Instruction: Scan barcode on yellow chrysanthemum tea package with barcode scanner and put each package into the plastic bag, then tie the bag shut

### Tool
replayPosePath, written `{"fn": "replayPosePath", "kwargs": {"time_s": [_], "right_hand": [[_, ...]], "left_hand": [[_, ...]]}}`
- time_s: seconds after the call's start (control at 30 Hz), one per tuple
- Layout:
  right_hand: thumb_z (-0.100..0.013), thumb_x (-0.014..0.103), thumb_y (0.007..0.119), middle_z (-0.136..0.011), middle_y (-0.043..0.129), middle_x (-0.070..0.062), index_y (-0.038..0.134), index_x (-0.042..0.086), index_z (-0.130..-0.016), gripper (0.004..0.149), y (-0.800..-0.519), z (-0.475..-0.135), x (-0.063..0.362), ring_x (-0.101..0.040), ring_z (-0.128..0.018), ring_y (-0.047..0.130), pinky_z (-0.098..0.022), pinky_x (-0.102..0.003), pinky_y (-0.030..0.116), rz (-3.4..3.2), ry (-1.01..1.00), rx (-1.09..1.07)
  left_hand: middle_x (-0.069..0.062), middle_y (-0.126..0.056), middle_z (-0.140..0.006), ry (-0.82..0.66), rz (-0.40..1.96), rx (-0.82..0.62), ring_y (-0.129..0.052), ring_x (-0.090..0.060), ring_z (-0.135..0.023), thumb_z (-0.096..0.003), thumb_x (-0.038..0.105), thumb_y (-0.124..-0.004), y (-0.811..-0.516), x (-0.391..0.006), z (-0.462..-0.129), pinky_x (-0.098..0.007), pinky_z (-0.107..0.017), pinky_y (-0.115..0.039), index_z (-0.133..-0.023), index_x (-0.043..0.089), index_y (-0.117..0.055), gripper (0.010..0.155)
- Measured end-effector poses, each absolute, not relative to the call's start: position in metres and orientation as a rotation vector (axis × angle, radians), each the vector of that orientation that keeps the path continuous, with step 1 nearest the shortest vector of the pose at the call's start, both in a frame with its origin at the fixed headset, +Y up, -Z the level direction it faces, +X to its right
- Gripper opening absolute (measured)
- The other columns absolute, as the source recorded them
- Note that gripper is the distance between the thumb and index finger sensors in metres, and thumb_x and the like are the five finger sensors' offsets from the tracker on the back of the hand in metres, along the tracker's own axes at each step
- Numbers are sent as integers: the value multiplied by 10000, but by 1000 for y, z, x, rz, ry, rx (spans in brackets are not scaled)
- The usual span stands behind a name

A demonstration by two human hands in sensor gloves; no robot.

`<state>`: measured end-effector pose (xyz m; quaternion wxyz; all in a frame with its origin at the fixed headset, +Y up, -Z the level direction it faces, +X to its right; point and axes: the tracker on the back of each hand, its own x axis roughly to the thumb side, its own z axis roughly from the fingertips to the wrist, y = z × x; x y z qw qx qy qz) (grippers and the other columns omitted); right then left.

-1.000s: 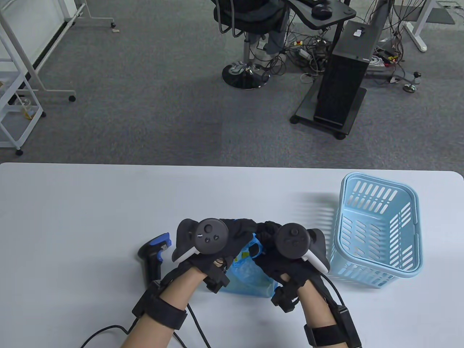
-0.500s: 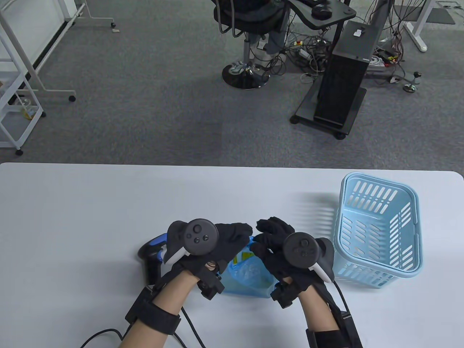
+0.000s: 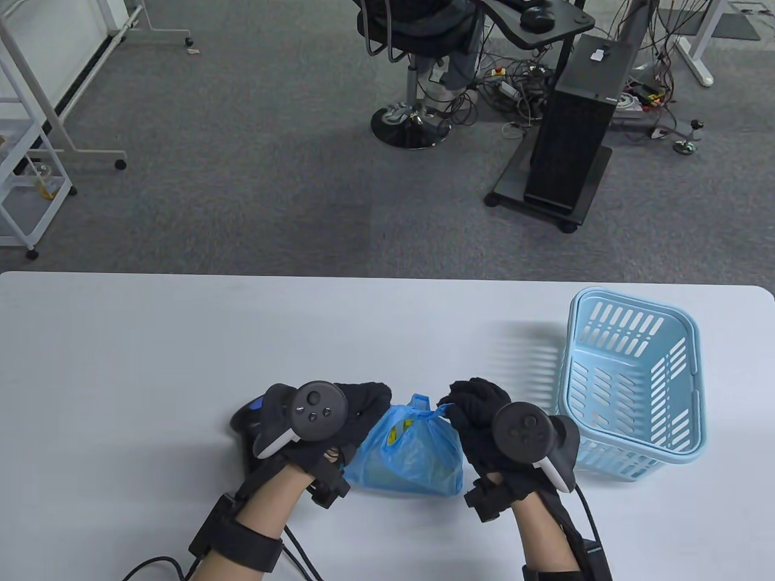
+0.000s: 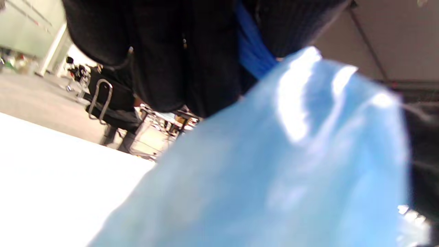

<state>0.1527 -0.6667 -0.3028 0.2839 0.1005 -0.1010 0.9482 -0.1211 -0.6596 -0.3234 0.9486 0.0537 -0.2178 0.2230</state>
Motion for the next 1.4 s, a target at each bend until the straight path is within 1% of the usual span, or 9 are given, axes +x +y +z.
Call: {"fn": "replayPosePath", "kwargs": {"time_s": [0.1,0.23,0.37,0.67,1.03,1.17,1.23,1.3,1.4], "right_hand": [[-409,441,667,-762,905,12,957,223,-635,427,-675,-298,159,-238,-751,897,-587,-464,760,2630,-259,270],[-411,453,678,-695,930,24,972,202,-578,421,-686,-291,173,-220,-682,935,-537,-444,799,2580,-221,235],[-411,456,670,-687,926,37,965,210,-567,415,-691,-288,184,-208,-677,937,-533,-435,806,2583,-216,203],[-410,419,690,-703,906,24,960,168,-564,399,-713,-281,209,-234,-705,913,-553,-456,782,2478,-96,141],[-408,424,688,-713,901,29,959,179,-570,400,-718,-280,211,-230,-718,907,-565,-455,775,2492,-101,129],[-410,431,684,-769,893,1,953,208,-624,409,-714,-273,205,-257,-754,892,-581,-477,760,2613,-184,165],[-419,430,666,-836,858,-4,923,216,-689,429,-712,-267,199,-267,-792,873,-594,-486,750,2723,-162,214],[-418,429,673,-951,766,-52,837,191,-842,513,-709,-262,196,-298,-840,831,-613,-514,722,2785,-171,231],[-381,536,693,-1041,640,-107,691,166,-993,715,-704,-253,200,-327,-895,773,-639,-544,685,2845,-216,218]], "left_hand": [[-2,-1072,-523,-407,368,116,-1062,-237,-539,-505,486,-671,-670,-124,-322,-508,-504,-804,-741,198,-952,467],[29,-1042,-470,-373,375,93,-1051,-210,-496,-501,498,-624,-684,-131,-323,-501,-493,-805,-696,214,-941,468],[55,-1038,-436,-348,353,130,-1056,-177,-466,-494,507,-616,-694,-133,-320,-481,-481,-821,-671,227,-944,467],[75,-1045,-384,-266,385,78,-1068,-146,-416,-486,518,-626,-714,-140,-319,-456,-460,-841,-637,233,-963,466],[62,-1053,-380,-259,337,92,-1072,-159,-426,-484,514,-631,-714,-147,-314,-465,-468,-837,-627,221,-964,466],[11,-1089,-527,-321,369,113,-1070,-229,-564,-492,509,-665,-711,-146,-310,-504,-518,-805,-730,217,-958,477],[-33,-1055,-696,-341,297,78,-1025,-284,-701,-485,563,-662,-710,-141,-306,-535,-555,-773,-865,222,-892,560],[-103,-919,-926,-348,246,50,-916,-377,-857,-471,624,-664,-709,-140,-301,-578,-603,-720,-1028,254,-750,674],[-175,-694,-1108,-345,211,66,-777,-446,-973,-457,674,-667,-707,-149,-295,-622,-640,-660,-1124,313,-592,763]]}}
